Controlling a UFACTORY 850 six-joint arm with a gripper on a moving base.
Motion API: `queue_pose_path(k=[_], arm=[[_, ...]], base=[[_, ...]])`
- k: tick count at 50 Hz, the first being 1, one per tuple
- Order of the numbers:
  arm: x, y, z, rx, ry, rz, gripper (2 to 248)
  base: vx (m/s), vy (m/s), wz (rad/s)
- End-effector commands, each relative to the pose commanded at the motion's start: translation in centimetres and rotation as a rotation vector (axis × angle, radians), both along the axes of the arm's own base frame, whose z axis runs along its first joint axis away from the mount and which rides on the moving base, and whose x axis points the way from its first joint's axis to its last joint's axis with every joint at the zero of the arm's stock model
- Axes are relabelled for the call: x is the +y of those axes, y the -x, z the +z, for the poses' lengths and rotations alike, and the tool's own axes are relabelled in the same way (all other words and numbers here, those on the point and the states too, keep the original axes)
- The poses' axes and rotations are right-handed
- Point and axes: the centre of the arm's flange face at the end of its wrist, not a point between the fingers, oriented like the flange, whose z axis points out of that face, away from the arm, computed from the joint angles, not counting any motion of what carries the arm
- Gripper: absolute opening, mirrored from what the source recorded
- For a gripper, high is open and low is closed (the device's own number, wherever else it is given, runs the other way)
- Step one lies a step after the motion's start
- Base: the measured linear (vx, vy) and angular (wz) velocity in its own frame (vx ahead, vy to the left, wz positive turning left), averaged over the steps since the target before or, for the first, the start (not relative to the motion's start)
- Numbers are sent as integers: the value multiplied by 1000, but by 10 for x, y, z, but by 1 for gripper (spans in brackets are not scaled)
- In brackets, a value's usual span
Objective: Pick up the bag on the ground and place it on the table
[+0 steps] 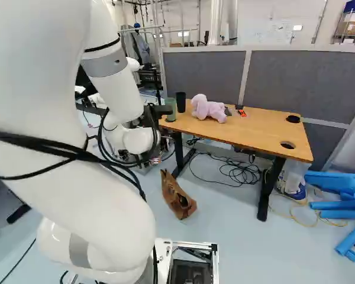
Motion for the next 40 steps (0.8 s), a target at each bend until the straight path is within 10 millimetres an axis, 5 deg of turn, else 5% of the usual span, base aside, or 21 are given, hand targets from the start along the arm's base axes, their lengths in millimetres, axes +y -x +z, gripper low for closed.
queue_pose_path(k=[40], arm=[[4,-53,-55,214,8,11,247]], base=[[0,0,0]])
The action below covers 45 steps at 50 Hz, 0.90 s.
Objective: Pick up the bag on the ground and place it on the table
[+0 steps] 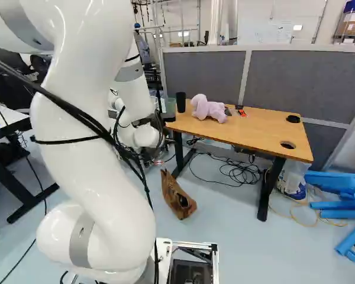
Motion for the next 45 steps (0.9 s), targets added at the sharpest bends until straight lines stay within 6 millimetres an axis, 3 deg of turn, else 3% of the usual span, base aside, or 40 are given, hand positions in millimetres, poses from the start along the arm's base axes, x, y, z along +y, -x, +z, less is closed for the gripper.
queue_pose_path(k=[29,45], arm=[[0,-27,-45,175,6,-1,247],[0,-52,-67,192,6,-2,247]], base=[[0,0,0],[0,0,0]])
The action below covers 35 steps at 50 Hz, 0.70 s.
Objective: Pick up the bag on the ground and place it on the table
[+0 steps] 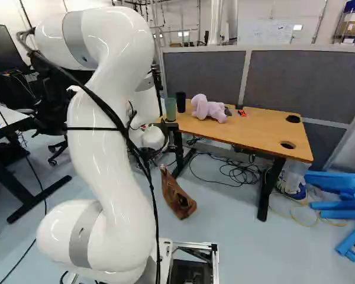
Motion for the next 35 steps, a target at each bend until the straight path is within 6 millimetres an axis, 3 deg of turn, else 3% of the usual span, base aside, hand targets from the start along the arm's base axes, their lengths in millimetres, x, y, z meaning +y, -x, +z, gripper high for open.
queue_pose_path(k=[35], arm=[[4,-56,-57,91,3,4,247]], base=[[0,0,0]])
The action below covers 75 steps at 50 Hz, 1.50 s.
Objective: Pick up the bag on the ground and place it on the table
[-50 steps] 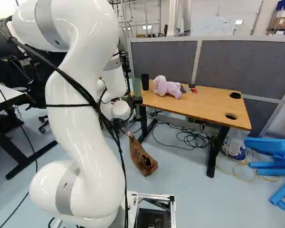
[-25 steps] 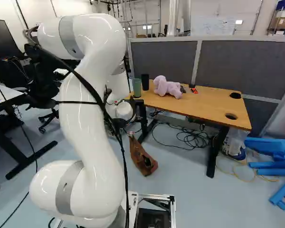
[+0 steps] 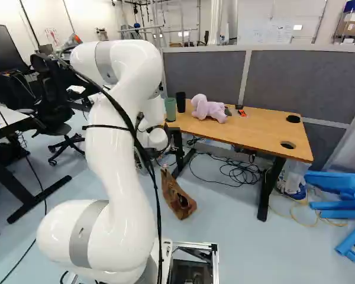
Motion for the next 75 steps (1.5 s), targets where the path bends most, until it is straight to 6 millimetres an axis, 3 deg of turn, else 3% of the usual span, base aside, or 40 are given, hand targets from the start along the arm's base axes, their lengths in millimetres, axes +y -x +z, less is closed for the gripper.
queue_pose_path(k=[36,75], arm=[[15,-46,-61,114,6,24,247],[17,-46,-122,268,26,56,247]], base=[[0,0,0],[0,0,0]])
